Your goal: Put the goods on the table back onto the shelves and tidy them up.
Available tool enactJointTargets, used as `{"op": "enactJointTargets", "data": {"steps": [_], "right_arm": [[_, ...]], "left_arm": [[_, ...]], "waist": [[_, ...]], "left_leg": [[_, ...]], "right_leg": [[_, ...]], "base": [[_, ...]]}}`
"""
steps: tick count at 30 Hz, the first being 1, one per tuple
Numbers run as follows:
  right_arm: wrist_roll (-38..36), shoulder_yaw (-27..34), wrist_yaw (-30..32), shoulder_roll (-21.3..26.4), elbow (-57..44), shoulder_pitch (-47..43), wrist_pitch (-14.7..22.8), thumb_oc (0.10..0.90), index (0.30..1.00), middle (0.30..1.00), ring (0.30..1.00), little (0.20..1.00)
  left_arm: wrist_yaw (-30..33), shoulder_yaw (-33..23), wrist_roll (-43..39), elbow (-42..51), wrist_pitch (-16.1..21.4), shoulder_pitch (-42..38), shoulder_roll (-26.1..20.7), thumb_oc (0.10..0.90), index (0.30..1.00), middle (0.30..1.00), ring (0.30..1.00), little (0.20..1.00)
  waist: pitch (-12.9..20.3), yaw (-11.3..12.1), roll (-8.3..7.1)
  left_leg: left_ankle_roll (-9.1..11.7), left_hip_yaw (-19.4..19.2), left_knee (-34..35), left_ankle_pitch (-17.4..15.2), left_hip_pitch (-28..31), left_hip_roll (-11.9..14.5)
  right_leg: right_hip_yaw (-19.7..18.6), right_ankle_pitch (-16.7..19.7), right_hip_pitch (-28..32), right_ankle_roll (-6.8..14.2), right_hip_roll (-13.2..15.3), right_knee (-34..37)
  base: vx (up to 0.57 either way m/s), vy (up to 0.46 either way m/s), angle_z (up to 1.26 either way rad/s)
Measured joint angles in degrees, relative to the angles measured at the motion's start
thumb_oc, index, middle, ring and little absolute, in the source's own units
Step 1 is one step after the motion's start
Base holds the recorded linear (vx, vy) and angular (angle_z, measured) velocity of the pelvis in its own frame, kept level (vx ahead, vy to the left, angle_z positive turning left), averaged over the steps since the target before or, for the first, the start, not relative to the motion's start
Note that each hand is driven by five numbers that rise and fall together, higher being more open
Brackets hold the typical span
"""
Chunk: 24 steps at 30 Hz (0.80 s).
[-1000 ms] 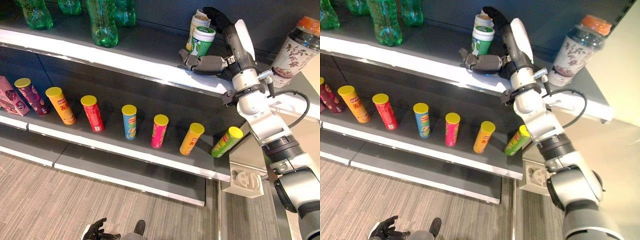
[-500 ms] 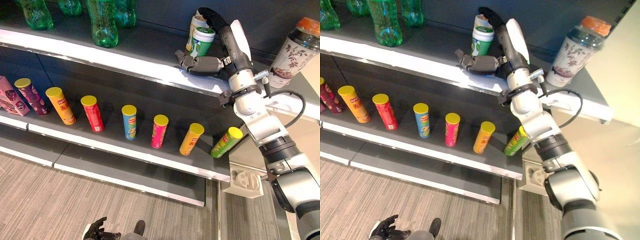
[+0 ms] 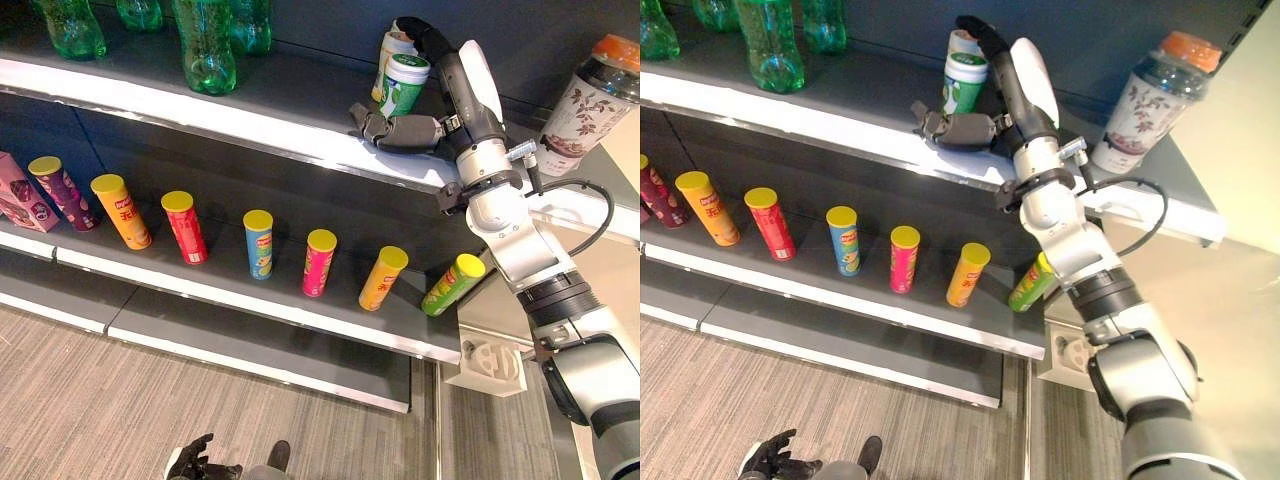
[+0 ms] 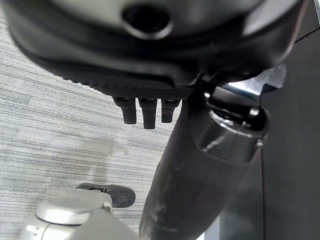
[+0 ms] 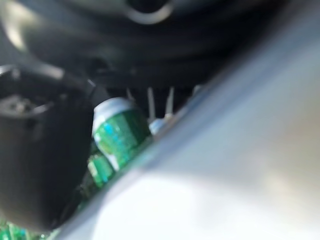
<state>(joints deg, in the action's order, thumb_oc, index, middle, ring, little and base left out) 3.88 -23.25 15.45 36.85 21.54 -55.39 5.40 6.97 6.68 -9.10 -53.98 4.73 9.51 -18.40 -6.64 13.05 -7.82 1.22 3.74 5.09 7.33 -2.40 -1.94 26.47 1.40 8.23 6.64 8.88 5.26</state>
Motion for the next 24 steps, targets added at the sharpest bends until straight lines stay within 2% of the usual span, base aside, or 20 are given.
{"op": "enactJointTargets", "data": {"steps": [14,21,22,23,24], "right_arm": [[12.90,3.48,6.24,-0.44,-7.59,3.29,-2.76,0.800,0.900,0.900,0.900,0.900],[15.76,10.18,8.51,-0.93,-26.08,8.08,-2.86,0.800,0.900,0.900,0.900,0.900],[14.28,11.44,7.43,-1.96,-33.97,10.06,-2.24,0.800,0.900,0.900,0.900,0.900],[11.48,10.40,5.03,-1.97,-39.74,10.50,2.87,0.800,0.900,0.900,0.900,0.900],[6.64,8.44,1.61,-2.37,-44.58,11.17,5.71,0.800,0.900,0.900,0.900,0.900]], "left_arm": [[0.43,-0.13,0.36,0.02,-0.10,-0.45,0.13,0.800,0.900,0.900,0.900,0.900],[1.24,-0.71,1.28,-0.12,-1.19,-0.62,0.26,0.800,0.900,0.900,0.900,0.900],[1.31,-1.56,1.44,-0.21,-1.35,-0.91,0.68,0.800,0.900,0.900,0.900,0.900],[1.27,-2.40,1.45,-1.53,-1.40,-0.99,1.11,0.800,0.900,0.900,0.900,0.900],[1.23,-2.44,1.47,-1.78,-1.40,-0.99,1.11,0.800,0.900,0.900,0.900,0.900]], "waist": [[-0.01,-1.35,0.03],[-0.02,-1.62,0.10],[-0.01,-2.33,0.11],[0.00,-3.15,0.20],[0.20,-3.69,0.04]], "left_leg": [[0.04,-0.56,0.01,-0.18,0.05,0.07],[0.03,-1.48,0.00,-0.27,0.35,0.14],[-0.01,-1.80,0.00,-0.23,0.55,0.20],[0.12,-2.25,0.00,-0.33,1.16,0.26],[0.99,-3.35,0.02,-0.96,1.80,0.55]], "right_leg": [[-0.52,0.00,-0.23,-0.01,0.05,0.01],[-1.47,-0.01,-0.40,-0.02,0.15,0.00],[-1.75,-0.01,-0.38,-0.02,0.14,0.00],[-2.06,-0.01,0.01,-0.02,0.17,0.00],[-3.09,-0.01,0.16,-0.02,0.10,0.00]], "base": [[0.00,0.001,-0.01],[-0.01,0.000,-0.07],[-0.04,-0.005,-0.14],[-0.05,-0.001,-0.30],[-0.05,0.005,-0.29]]}}
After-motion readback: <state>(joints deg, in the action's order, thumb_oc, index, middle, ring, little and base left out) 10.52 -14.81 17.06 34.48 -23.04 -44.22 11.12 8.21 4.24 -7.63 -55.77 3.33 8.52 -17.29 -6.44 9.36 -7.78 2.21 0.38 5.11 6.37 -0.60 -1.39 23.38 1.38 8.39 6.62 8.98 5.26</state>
